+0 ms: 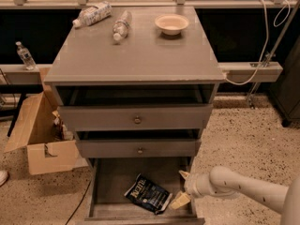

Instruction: Pick blue chip bag from bottom drawer and place on counter

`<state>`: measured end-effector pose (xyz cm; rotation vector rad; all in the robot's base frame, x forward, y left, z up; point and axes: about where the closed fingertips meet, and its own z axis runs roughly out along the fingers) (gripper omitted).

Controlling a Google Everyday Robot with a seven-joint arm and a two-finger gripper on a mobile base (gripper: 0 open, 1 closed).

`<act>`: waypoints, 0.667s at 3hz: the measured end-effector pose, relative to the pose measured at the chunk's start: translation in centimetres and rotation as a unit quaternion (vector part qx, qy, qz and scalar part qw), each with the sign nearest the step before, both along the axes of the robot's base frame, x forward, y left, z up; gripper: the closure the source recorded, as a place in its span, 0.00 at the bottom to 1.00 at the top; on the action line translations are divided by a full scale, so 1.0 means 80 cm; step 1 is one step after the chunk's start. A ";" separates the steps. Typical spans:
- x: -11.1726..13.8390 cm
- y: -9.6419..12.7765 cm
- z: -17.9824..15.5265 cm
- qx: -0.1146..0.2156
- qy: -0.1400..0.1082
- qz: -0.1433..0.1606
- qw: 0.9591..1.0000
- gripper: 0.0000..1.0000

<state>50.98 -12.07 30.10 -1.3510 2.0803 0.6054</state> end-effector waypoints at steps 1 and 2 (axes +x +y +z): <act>0.011 0.012 -0.032 0.009 0.011 0.004 1.000 0.00; 0.026 0.030 -0.076 0.011 0.019 0.011 1.000 0.00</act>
Offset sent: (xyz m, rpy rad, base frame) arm 0.0387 0.0409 -0.1078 0.0239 0.0519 0.0388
